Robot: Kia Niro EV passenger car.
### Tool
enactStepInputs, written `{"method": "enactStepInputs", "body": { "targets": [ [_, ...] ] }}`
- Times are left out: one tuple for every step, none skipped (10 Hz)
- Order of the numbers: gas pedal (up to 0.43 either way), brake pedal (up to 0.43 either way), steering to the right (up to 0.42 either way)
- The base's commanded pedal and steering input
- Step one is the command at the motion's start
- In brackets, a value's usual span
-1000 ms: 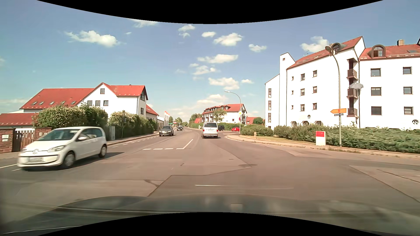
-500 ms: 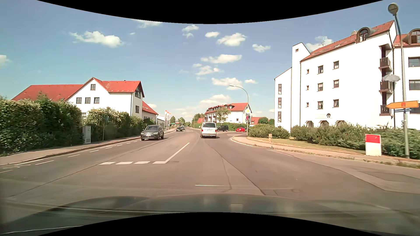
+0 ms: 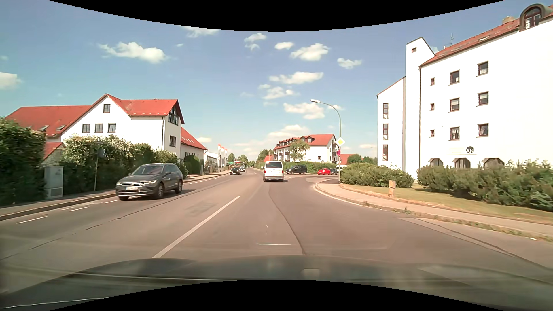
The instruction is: Follow the waypoints while adhering to traffic rules and regulations
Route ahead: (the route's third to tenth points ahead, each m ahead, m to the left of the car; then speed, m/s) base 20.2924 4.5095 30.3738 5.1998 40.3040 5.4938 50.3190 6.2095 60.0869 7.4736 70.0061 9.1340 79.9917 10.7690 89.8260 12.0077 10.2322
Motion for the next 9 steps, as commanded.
{"method": "enactStepInputs", "body": {
  "targets": [
    [0.150, 0.006, -0.018],
    [0.150, 0.006, -0.019],
    [0.150, 0.006, -0.019],
    [0.150, 0.006, -0.019],
    [0.130, 0.006, -0.019],
    [0.039, 0.006, -0.019],
    [0.039, 0.006, -0.020],
    [0.039, 0.006, -0.023],
    [0.028, 0.006, -0.022]
  ]
}}
